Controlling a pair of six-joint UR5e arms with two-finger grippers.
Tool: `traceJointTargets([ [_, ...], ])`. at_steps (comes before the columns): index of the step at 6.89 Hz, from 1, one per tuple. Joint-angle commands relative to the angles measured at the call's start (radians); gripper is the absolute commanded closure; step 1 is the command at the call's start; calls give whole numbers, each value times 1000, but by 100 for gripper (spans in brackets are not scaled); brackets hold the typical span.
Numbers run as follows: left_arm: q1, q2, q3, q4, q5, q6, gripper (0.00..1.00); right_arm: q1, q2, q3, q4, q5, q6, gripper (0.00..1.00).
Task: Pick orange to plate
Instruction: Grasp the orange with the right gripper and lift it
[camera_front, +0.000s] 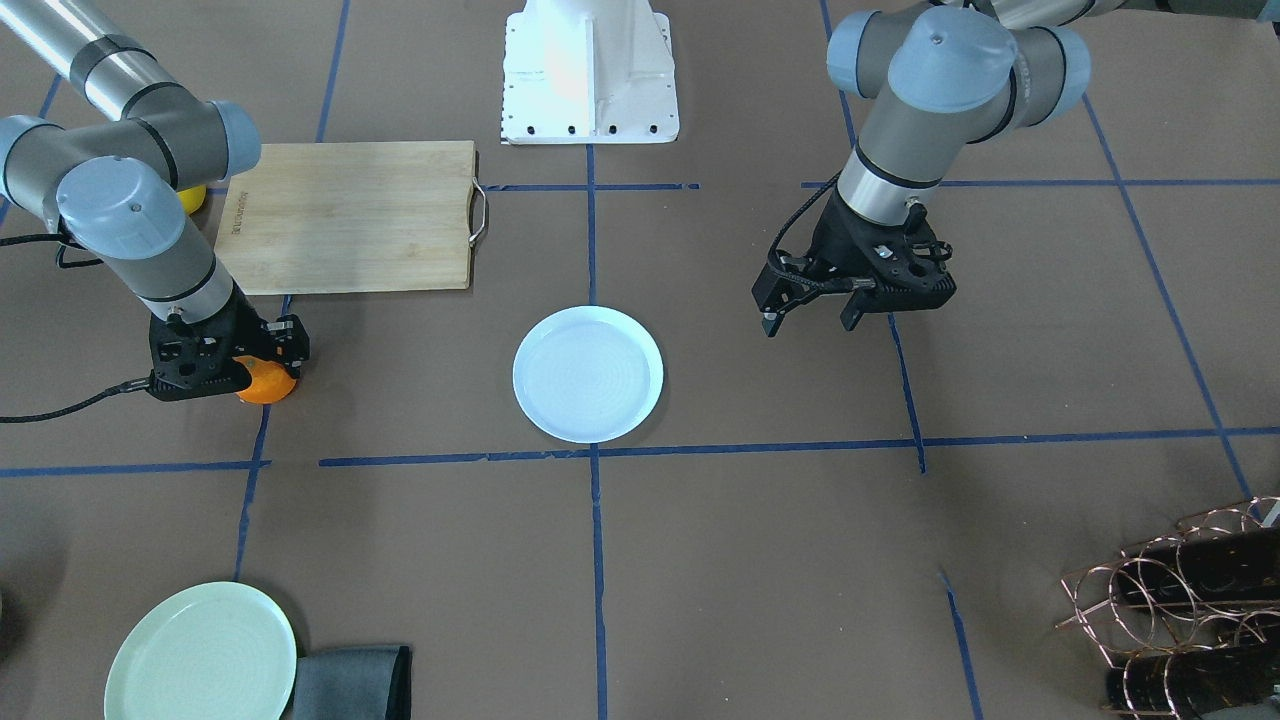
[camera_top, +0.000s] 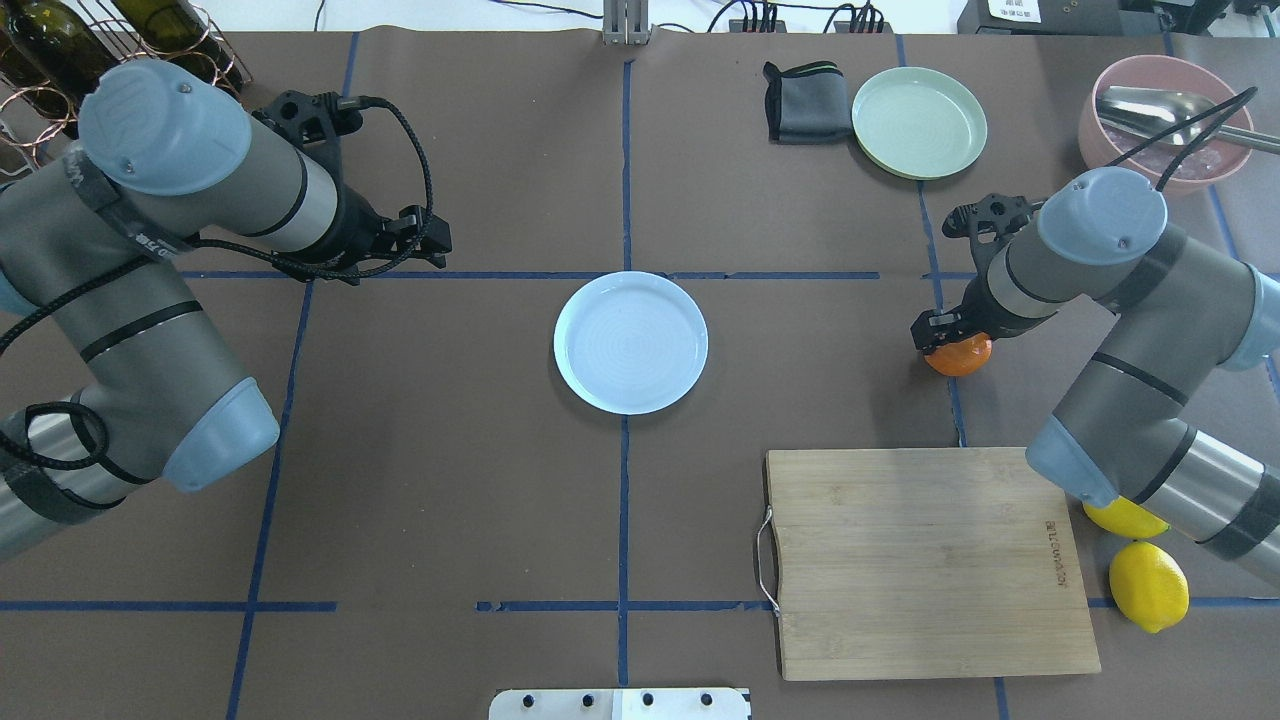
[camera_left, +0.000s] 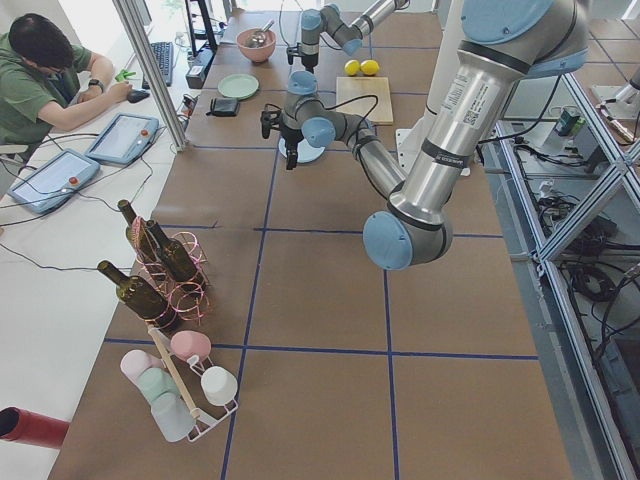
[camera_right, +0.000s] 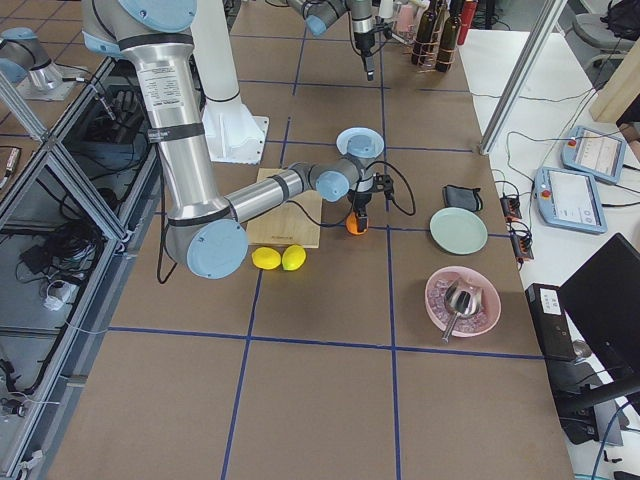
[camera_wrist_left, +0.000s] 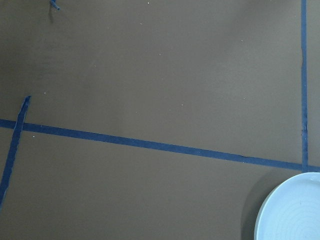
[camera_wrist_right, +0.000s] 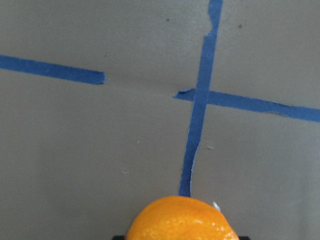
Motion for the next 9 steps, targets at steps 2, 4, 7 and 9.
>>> traceJointTargets([
  [2, -67, 2, -13, 43, -2, 119, 0, 19, 59, 43, -14, 40, 15, 100],
  [4, -155, 2, -17, 141, -21, 304, 0, 9, 224, 31, -154, 44, 36, 100],
  [7, -315, 102, -20, 234, -108, 680, 0, -63, 424, -92, -184, 13, 151, 100],
  [9, -428, 176, -5, 234, -160, 910, 0, -158, 528, -187, -181, -91, 238, 100],
])
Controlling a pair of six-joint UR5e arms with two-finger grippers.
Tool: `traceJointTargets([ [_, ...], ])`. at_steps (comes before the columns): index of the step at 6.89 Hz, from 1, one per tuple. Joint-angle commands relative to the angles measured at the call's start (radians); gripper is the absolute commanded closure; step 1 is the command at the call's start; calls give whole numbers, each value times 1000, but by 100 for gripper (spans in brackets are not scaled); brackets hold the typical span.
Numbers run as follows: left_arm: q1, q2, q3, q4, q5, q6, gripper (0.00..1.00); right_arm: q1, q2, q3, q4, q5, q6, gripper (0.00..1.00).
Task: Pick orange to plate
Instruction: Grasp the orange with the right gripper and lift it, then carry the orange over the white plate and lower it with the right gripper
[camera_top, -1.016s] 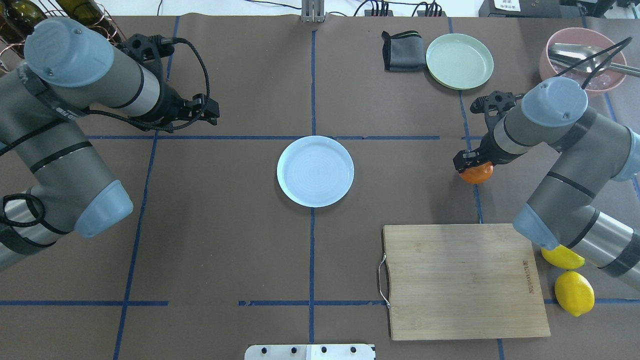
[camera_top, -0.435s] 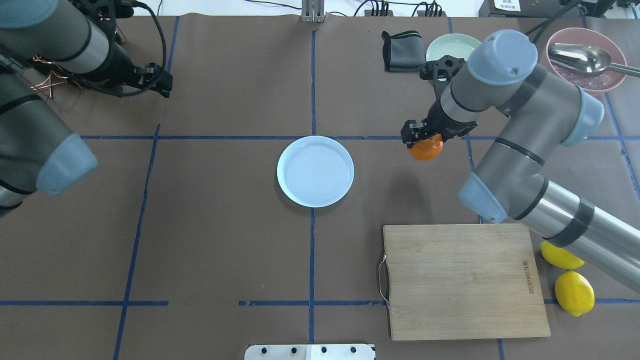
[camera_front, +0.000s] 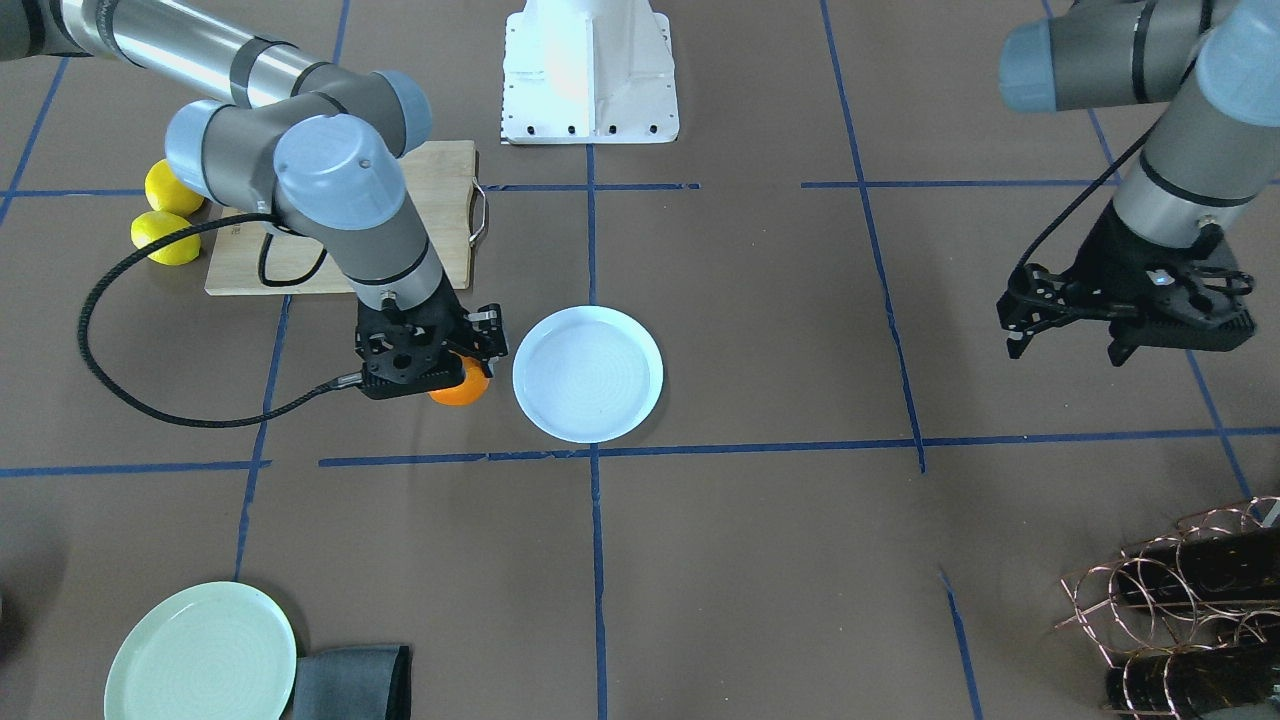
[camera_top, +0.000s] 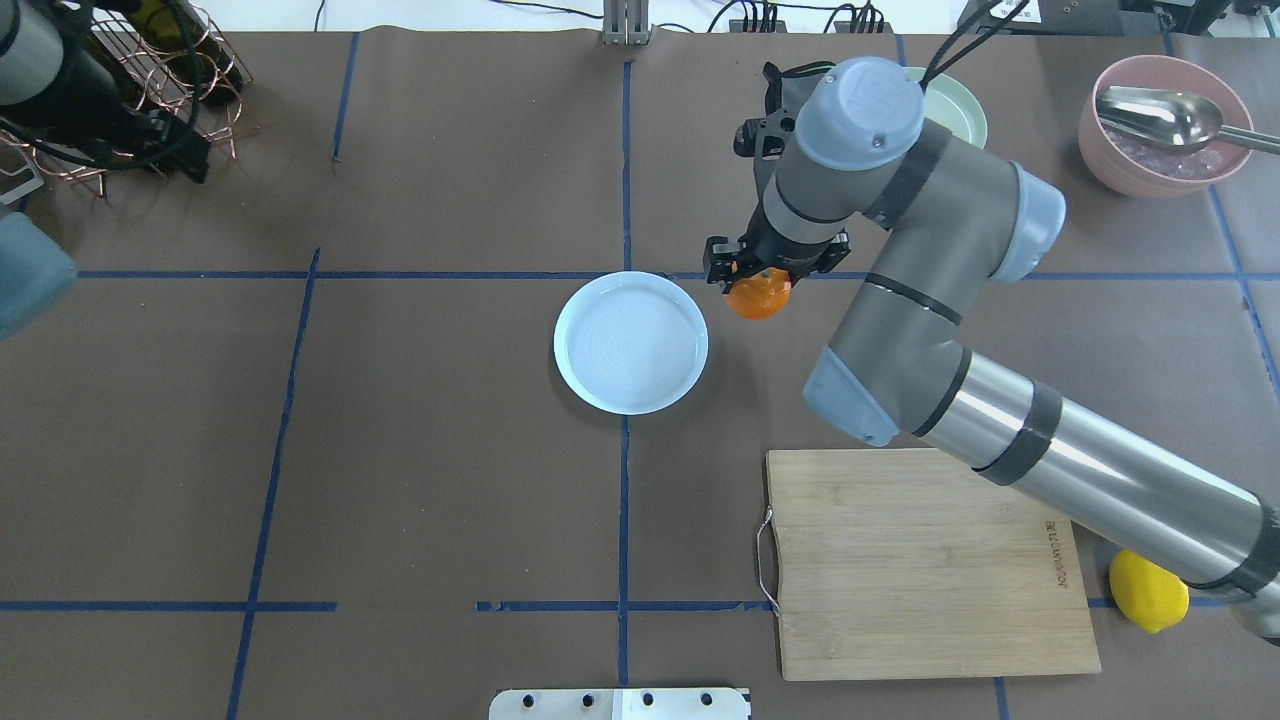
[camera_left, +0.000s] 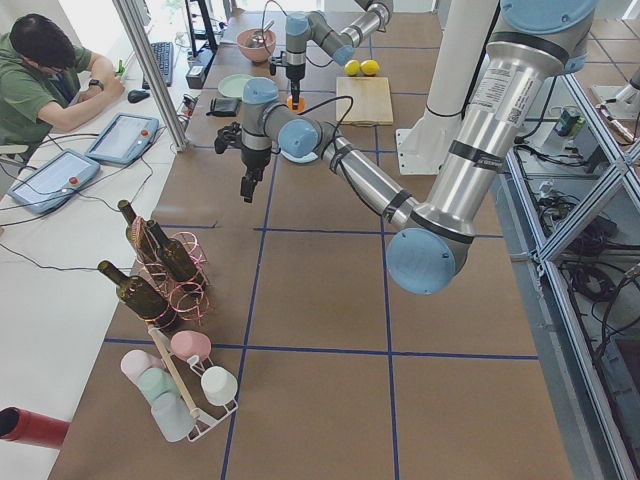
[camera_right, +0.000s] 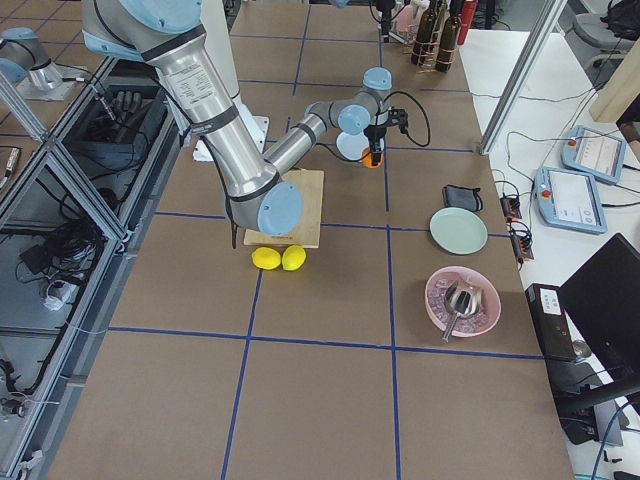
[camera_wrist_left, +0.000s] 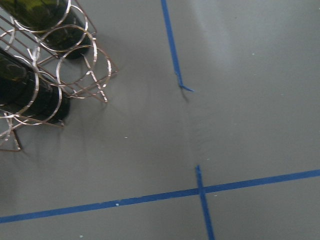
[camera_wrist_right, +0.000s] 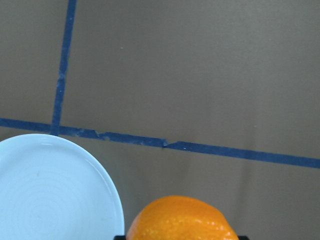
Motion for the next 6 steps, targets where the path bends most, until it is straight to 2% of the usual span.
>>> traceJointTargets([
  [1, -121, 76, 17, 2, -38, 239, 0, -97, 129, -125, 2, -87, 86, 100],
  [2, -154, 102, 17, 2, -38, 287, 0, -123, 180, -187, 2, -111, 88, 100],
  [5, -188, 133, 18, 2, -40, 332, 0, -171, 196, -212, -1, -151, 88, 98],
  [6, -188, 133, 18, 2, -40, 332, 0, -174, 197, -230, 2, -156, 87, 71],
])
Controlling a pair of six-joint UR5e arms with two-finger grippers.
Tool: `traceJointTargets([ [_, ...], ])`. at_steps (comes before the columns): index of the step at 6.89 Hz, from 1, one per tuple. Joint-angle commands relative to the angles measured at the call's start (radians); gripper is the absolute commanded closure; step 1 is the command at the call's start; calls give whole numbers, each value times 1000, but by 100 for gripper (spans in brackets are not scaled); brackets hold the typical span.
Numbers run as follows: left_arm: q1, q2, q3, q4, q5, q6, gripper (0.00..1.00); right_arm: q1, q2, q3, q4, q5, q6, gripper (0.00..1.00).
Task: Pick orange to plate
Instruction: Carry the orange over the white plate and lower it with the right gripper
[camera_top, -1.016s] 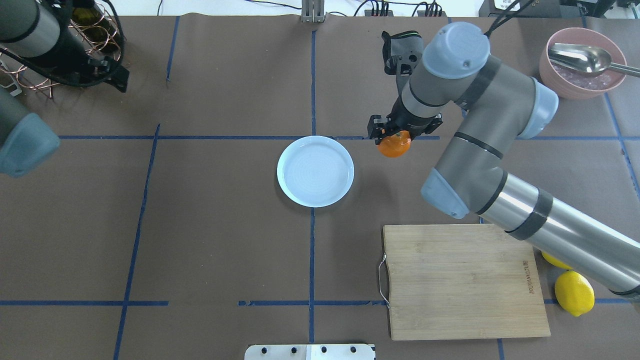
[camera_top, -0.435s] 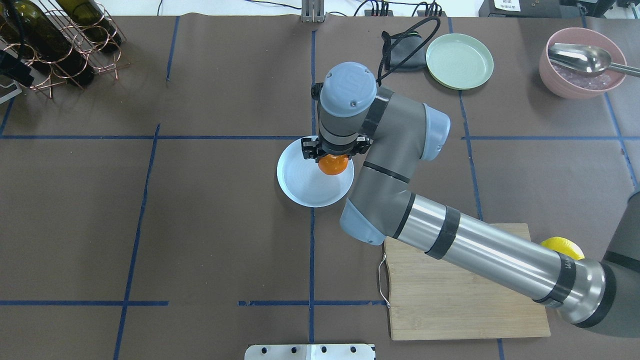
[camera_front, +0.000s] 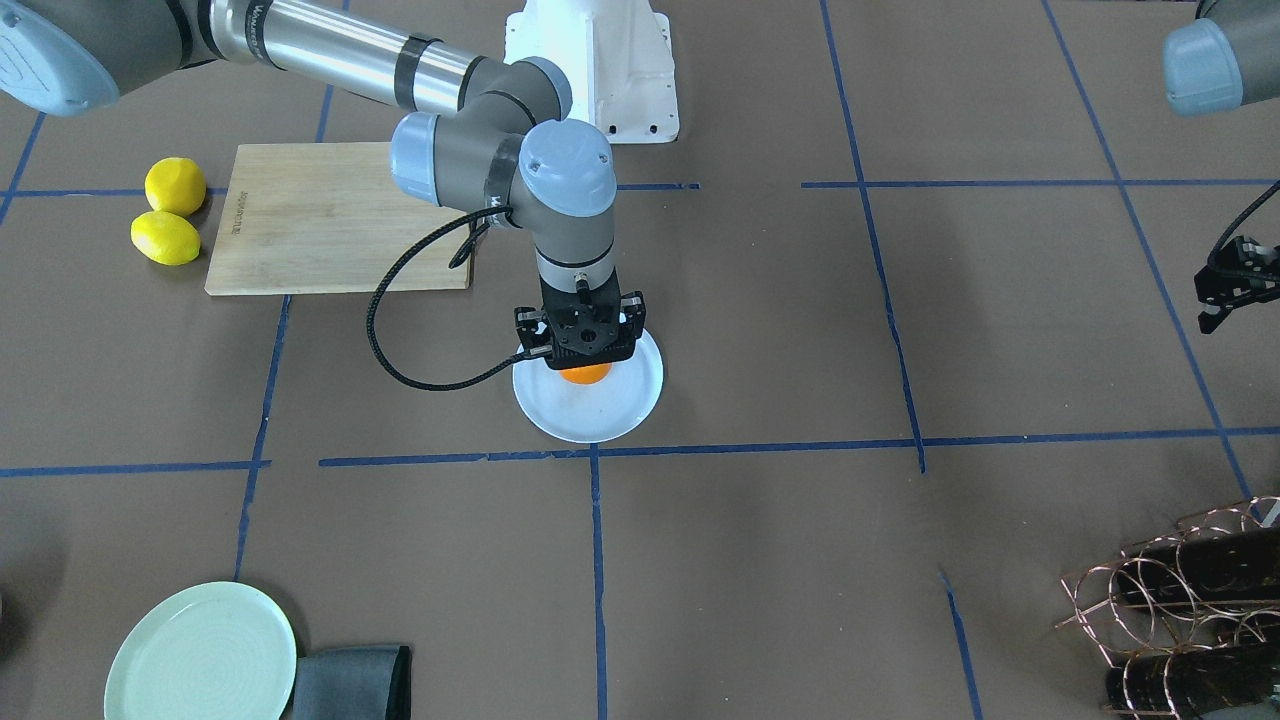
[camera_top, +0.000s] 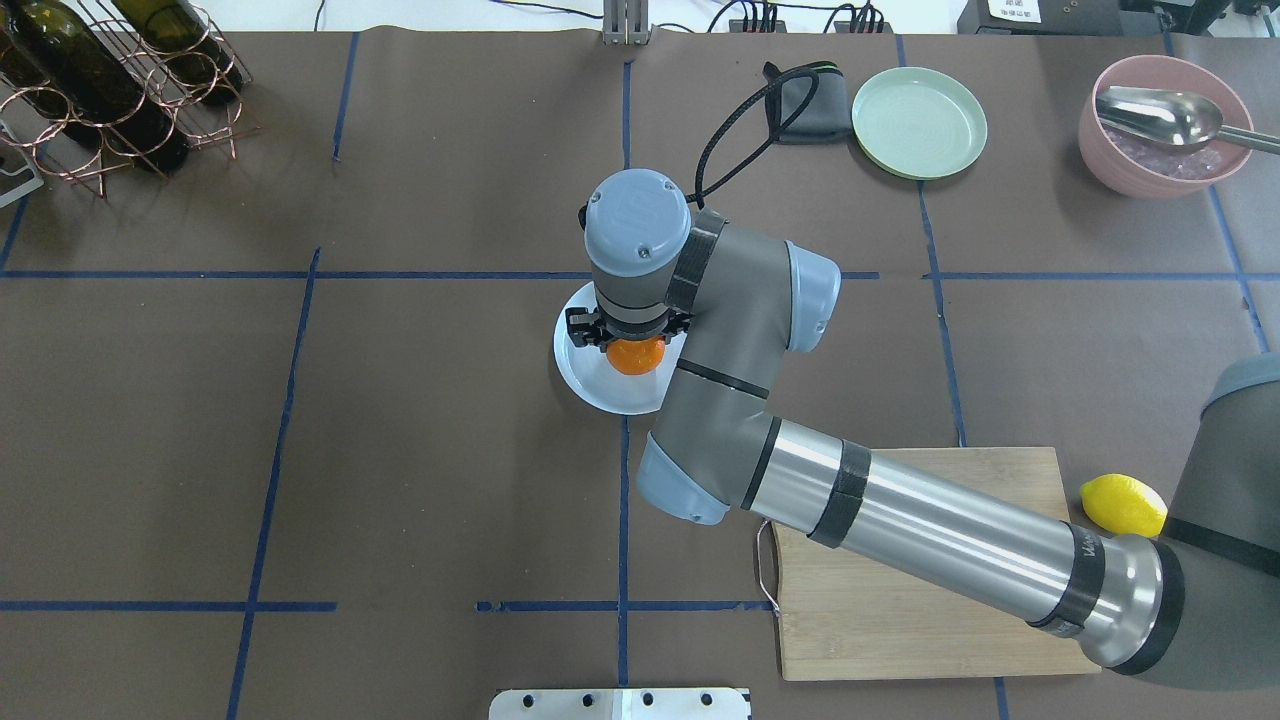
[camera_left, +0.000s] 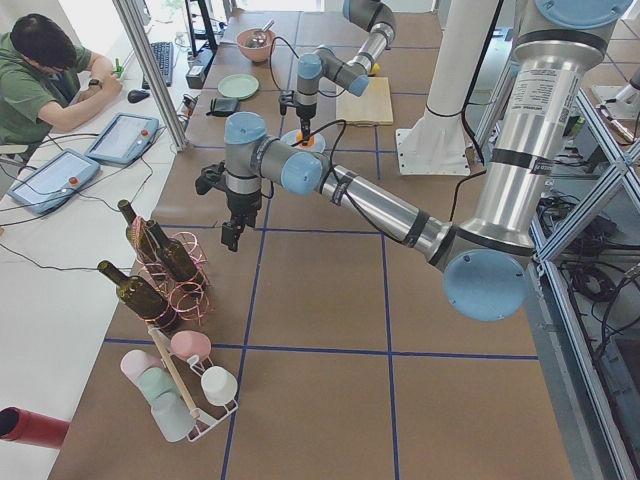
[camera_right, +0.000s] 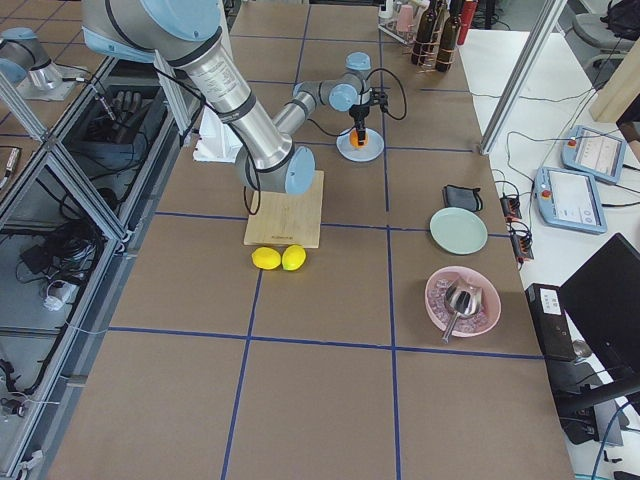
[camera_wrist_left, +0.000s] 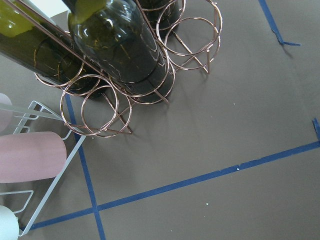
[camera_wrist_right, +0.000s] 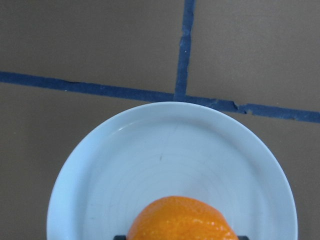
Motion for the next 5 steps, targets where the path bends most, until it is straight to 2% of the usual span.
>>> traceJointTargets([
  [1, -6, 3, 0, 0, 1, 3, 0, -9, 2, -21, 3, -34, -3, 21],
  [2, -7, 5, 0, 0, 1, 4, 0, -7, 5, -21, 5, -36, -1, 0],
  [5, -7, 5, 0, -2, 3, 4, 0, 37, 23, -1, 39, 2, 0, 0],
])
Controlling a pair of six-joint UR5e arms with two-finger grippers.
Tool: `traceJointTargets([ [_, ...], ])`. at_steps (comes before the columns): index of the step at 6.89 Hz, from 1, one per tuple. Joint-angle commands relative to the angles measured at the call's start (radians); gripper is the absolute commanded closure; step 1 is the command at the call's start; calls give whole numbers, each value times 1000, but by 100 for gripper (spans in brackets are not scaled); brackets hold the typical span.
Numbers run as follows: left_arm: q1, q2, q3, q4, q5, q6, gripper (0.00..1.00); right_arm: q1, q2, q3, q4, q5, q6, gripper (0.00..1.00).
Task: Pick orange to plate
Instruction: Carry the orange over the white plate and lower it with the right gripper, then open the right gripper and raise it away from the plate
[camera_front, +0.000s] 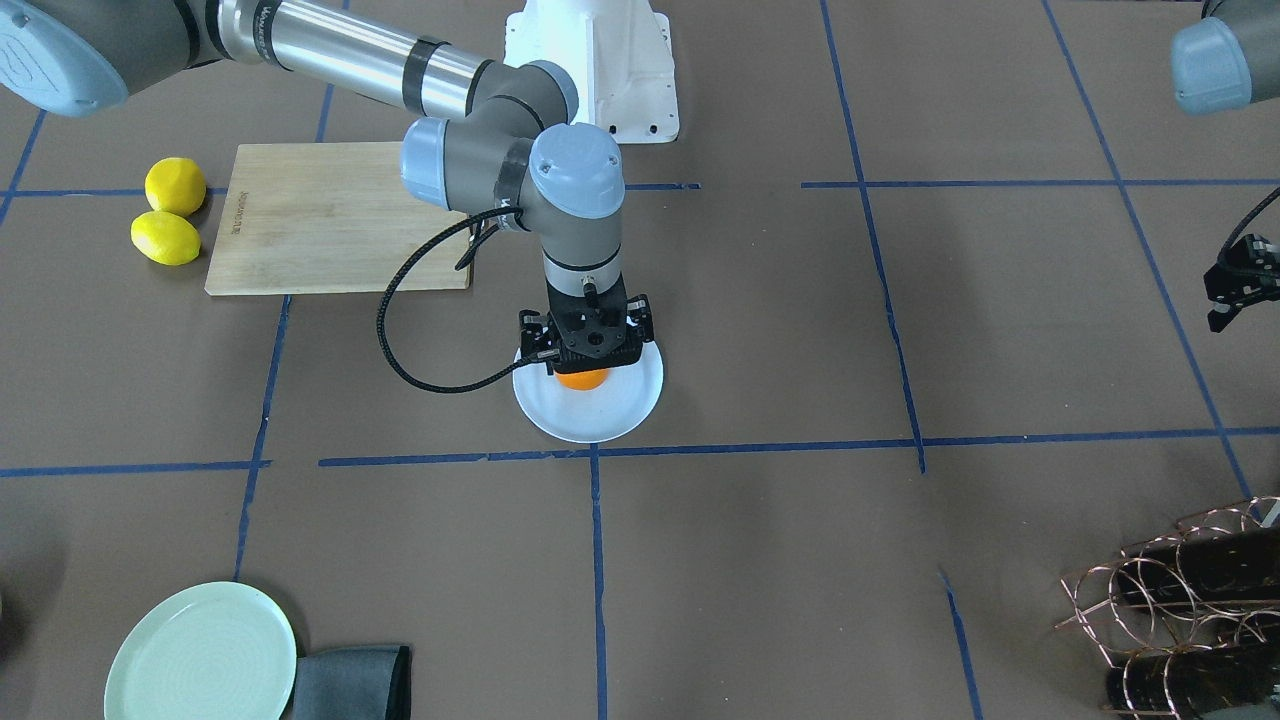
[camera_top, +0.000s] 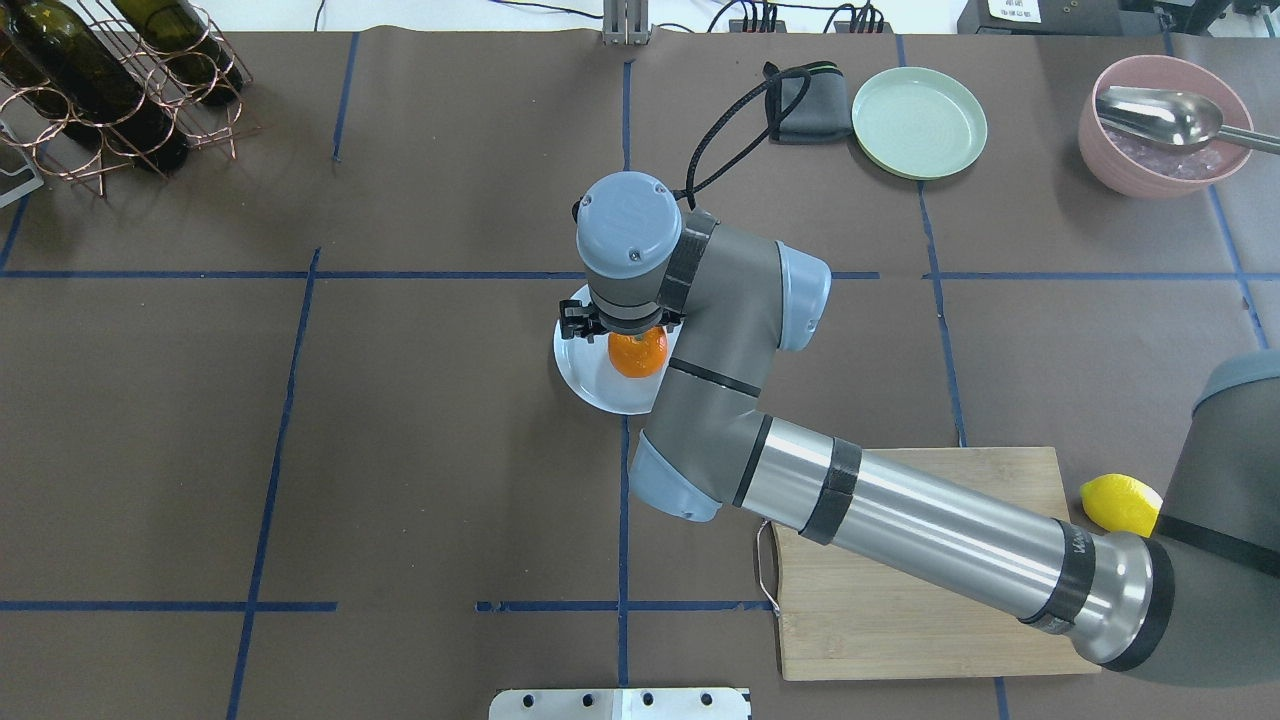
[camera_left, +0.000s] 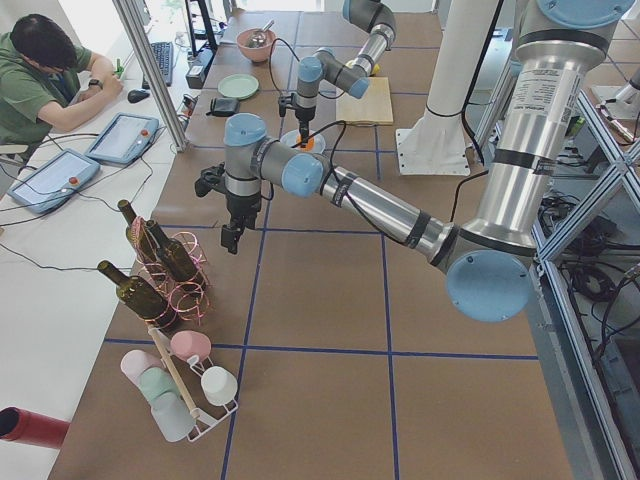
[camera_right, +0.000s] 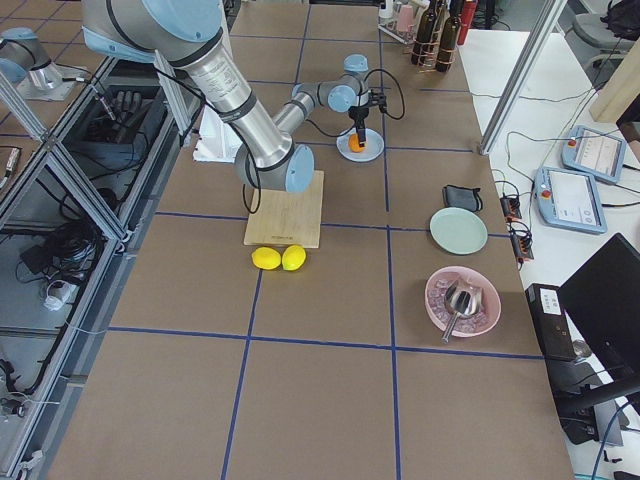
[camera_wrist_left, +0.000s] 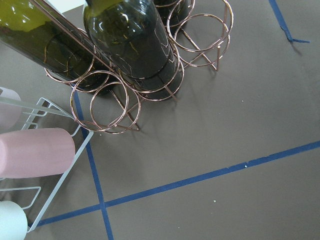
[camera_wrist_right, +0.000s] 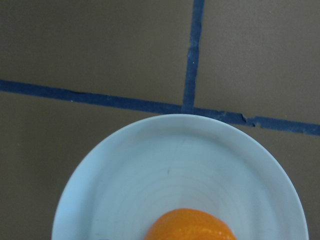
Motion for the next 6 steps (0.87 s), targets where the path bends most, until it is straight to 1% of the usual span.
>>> traceJointTargets([
  [1, -15, 0, 0, 1, 1, 14, 0, 79, -7, 45, -11, 104, -6, 0],
  [2, -59, 12, 12, 27, 0, 116, 0, 145, -46, 150, -133, 176, -35, 0],
  [3, -131, 41, 26, 47, -17, 226, 0, 186, -135, 321, -266, 189, -143, 0],
  [4, -208, 83, 61, 49, -102, 327, 0, 257, -230, 464, -365, 197, -275, 0],
  [5, -282, 107, 113, 49, -141, 419, 0, 360, -316, 532, -410, 274, -410, 0],
  [6, -326, 133, 144, 52, -146, 443, 0, 478, -408, 542, -409, 368, -563, 0],
])
